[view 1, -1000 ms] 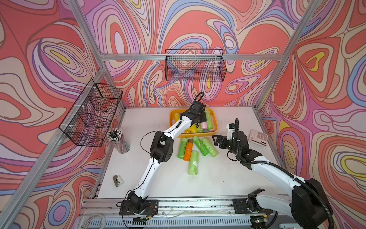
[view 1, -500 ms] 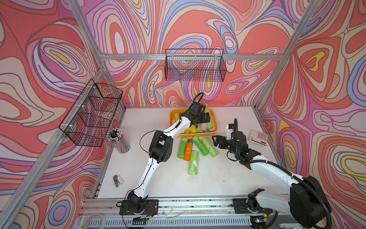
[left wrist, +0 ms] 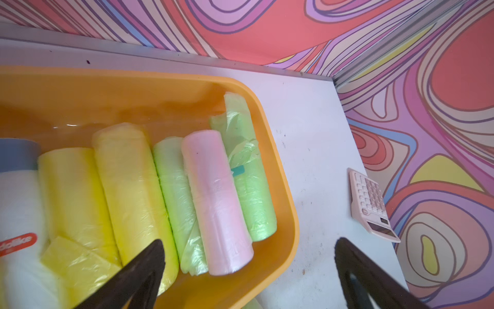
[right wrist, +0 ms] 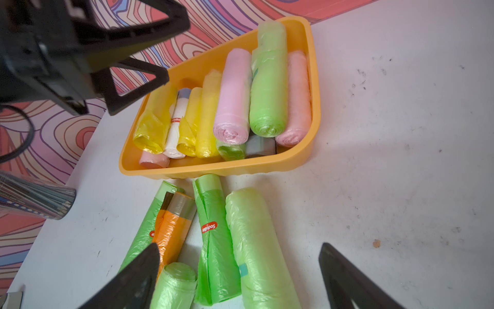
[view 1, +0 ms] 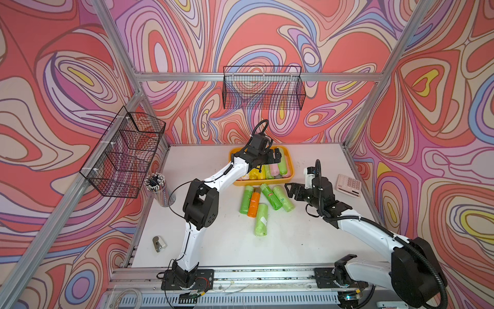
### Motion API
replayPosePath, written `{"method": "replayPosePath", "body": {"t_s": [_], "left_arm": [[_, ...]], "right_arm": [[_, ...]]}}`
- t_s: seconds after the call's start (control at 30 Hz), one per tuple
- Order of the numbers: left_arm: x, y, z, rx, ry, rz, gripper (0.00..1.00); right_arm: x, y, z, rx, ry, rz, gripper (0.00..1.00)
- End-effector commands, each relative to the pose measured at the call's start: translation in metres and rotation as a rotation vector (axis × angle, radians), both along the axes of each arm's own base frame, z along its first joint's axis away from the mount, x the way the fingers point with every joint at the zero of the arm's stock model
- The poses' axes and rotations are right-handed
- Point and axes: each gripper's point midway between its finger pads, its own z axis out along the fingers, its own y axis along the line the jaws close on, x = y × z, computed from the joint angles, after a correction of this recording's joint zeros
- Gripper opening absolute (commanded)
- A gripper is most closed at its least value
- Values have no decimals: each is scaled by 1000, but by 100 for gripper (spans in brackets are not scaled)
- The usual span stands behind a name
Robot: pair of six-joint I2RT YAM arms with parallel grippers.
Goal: Put the roll of trash bags into the storage box
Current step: Place the roll of trash bags in the storage box.
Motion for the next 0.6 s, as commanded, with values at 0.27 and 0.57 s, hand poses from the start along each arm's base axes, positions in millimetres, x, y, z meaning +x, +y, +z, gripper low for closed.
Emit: {"method": "replayPosePath", "body": {"t_s": [0.27,0.57], "left_arm": [[-62,45,40,7,-83,25,100],[-130,95,47,0,-103,81,100]], "right_arm": [[5,-7,3,-52,4,-28,95],[9,-4,8,-42,32,-28,95]]}}
